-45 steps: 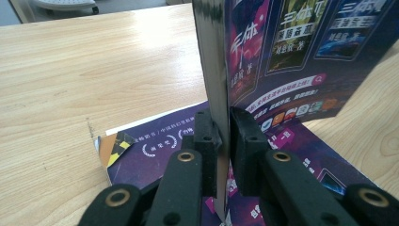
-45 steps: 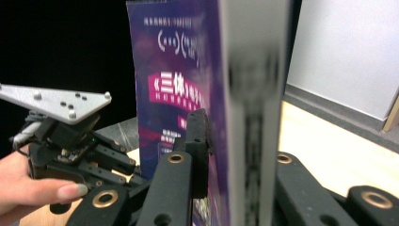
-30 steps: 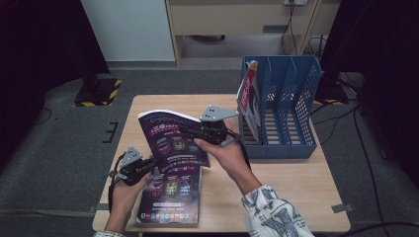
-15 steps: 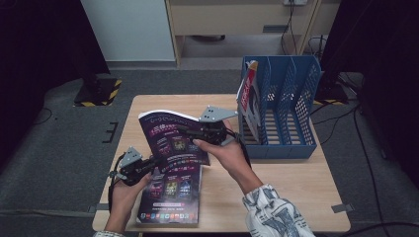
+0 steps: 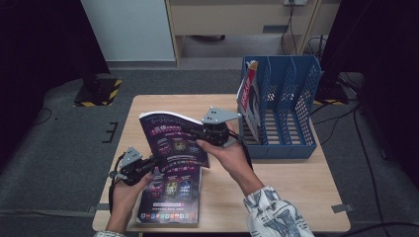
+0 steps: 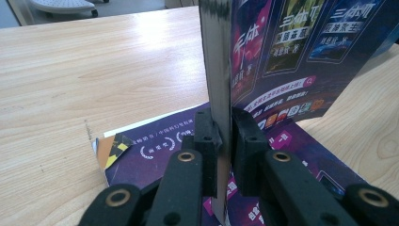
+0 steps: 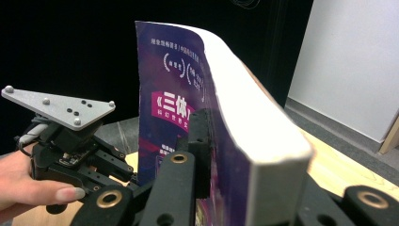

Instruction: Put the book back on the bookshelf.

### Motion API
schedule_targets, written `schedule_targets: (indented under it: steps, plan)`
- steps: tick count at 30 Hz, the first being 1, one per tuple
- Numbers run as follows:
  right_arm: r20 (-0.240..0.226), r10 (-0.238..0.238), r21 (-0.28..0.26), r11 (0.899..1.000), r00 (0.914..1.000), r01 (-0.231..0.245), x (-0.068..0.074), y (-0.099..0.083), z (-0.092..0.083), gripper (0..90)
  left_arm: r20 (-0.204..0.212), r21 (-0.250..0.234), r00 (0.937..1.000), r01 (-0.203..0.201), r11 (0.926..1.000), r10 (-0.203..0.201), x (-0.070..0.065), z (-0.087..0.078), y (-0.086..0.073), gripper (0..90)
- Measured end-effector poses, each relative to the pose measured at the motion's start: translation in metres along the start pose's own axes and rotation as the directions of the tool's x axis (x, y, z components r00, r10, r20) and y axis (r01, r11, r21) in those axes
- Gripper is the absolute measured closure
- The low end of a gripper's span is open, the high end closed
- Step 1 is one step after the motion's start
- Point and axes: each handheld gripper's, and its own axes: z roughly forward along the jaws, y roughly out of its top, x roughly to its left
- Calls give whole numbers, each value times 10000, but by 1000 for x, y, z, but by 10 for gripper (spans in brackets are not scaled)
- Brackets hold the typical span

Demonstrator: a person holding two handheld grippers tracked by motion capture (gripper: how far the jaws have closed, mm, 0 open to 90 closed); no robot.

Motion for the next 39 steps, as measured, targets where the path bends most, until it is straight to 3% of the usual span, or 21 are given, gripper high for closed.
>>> schedule_targets:
  steps: [11, 17, 23, 28, 34, 39]
  plan:
    - [-350, 290, -386, 9988, 9990, -303, 1, 5, 0, 729, 84, 26, 9999, 58, 10000, -58, 2, -1, 0, 825]
    - [-174, 22, -362, 9993, 9998, -29, 0, 7, 1, 801, 78, 13, 10000, 43, 10000, -43, 2, -1, 0, 824]
    - [-277, 147, -359, 9992, 9995, -157, 2, 6, 2, 764, 130, 28, 9999, 37, 10000, -38, 1, -2, -1, 826]
    - [-227, -22, -380, 9993, 9997, 13, 5, 6, 4, 797, 142, 14, 9999, 93, 10000, -93, 2, -2, -2, 825]
    - [-398, 182, -430, 9989, 9990, -199, 4, 5, 8, 769, 185, 2, 9997, 138, 9999, -138, 3, -2, -2, 825]
    - [-203, -24, -397, 9992, 9998, 15, 5, 6, 9, 804, 149, 22, 9998, 100, 9999, -100, 3, -3, -2, 822]
